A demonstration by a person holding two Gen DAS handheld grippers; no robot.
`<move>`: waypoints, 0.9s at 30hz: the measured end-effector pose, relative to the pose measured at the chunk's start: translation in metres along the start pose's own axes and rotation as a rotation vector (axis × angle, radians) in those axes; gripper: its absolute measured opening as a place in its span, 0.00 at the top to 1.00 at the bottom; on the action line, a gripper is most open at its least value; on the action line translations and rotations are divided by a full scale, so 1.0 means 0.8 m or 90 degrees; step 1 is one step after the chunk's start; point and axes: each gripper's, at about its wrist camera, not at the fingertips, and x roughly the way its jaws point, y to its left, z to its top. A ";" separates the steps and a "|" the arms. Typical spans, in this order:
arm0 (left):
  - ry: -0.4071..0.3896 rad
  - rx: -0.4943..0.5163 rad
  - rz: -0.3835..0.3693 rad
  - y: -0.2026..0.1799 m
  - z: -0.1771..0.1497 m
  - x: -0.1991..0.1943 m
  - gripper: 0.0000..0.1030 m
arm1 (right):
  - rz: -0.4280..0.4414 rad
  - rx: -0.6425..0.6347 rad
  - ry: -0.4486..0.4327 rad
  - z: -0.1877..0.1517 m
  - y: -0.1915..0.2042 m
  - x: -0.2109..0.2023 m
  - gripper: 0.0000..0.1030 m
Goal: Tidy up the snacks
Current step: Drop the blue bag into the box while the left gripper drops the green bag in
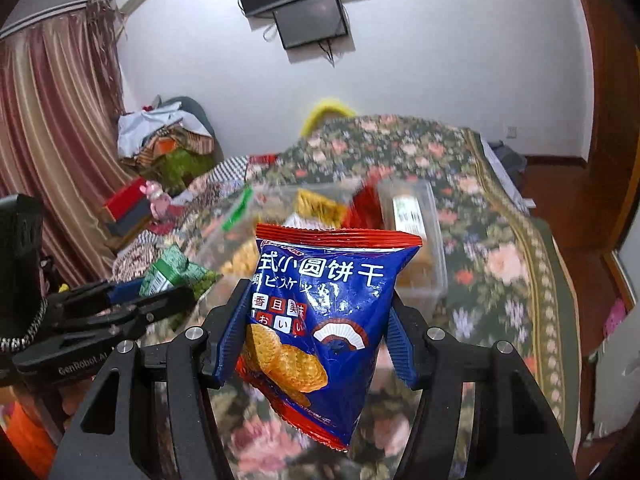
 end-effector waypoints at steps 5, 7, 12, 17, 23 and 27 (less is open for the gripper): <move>-0.009 -0.006 0.017 0.008 0.020 0.011 0.57 | 0.006 -0.018 -0.019 0.022 0.011 0.014 0.44; -0.011 0.000 0.022 0.009 0.027 0.018 0.57 | 0.005 -0.024 -0.022 0.027 0.015 0.020 0.44; -0.004 0.000 0.033 0.021 0.039 0.043 0.57 | 0.001 -0.028 -0.016 0.036 0.016 0.048 0.44; 0.013 -0.014 0.039 0.033 0.043 0.072 0.57 | -0.001 -0.027 -0.004 0.039 0.015 0.071 0.44; 0.042 -0.039 0.026 0.040 0.043 0.101 0.55 | -0.004 -0.026 0.020 0.039 0.015 0.091 0.41; 0.042 -0.033 0.026 0.039 0.042 0.100 0.49 | -0.023 -0.042 0.017 0.038 0.019 0.085 0.37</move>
